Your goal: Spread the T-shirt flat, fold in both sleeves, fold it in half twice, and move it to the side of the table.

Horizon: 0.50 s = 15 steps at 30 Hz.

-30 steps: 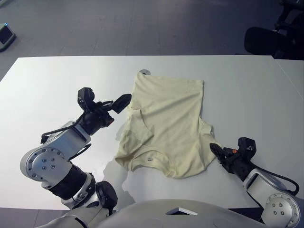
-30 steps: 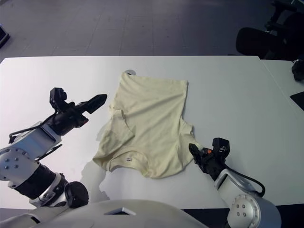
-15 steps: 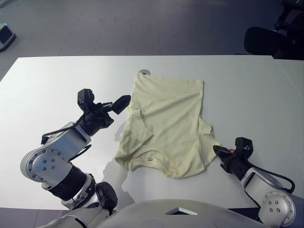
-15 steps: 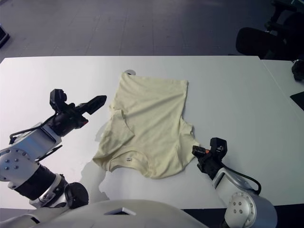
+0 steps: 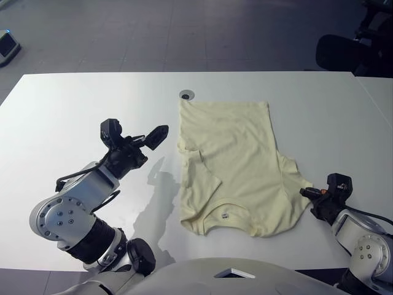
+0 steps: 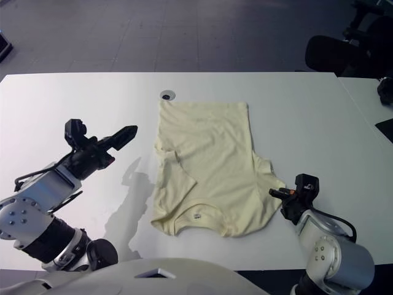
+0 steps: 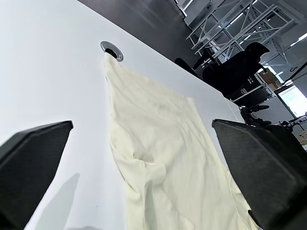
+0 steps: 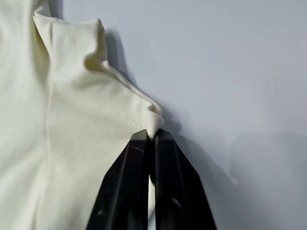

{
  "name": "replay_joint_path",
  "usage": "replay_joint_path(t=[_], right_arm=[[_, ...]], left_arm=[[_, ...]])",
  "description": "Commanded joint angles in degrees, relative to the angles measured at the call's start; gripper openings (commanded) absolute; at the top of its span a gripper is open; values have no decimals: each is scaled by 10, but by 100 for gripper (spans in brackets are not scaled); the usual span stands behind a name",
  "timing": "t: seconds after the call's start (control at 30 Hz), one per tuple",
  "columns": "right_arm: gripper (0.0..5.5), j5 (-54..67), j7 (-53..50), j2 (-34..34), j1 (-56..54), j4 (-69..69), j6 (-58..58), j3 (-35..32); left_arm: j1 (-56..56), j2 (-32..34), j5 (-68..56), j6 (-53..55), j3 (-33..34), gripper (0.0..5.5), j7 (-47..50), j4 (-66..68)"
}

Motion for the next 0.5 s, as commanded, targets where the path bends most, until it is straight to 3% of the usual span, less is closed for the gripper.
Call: replay_joint_path(t=[0.03, 0.2, 0.43, 0.5], right_arm=[[2, -3, -11, 17, -46, -85, 45, 33], [2, 47, -48, 52, -85, -109, 51, 85], [2, 66, -63, 96, -58, -102, 51, 167], [41, 117, -37, 179, -74, -66, 52, 173]], left_arm=[[6, -4, 1, 5, -1, 540, 5, -7], [4, -3, 1, 5, -2, 540, 6, -5], [-7, 3, 2, 5, -18, 540, 5, 12], [-13, 4, 5, 5, -28, 540, 6, 24]])
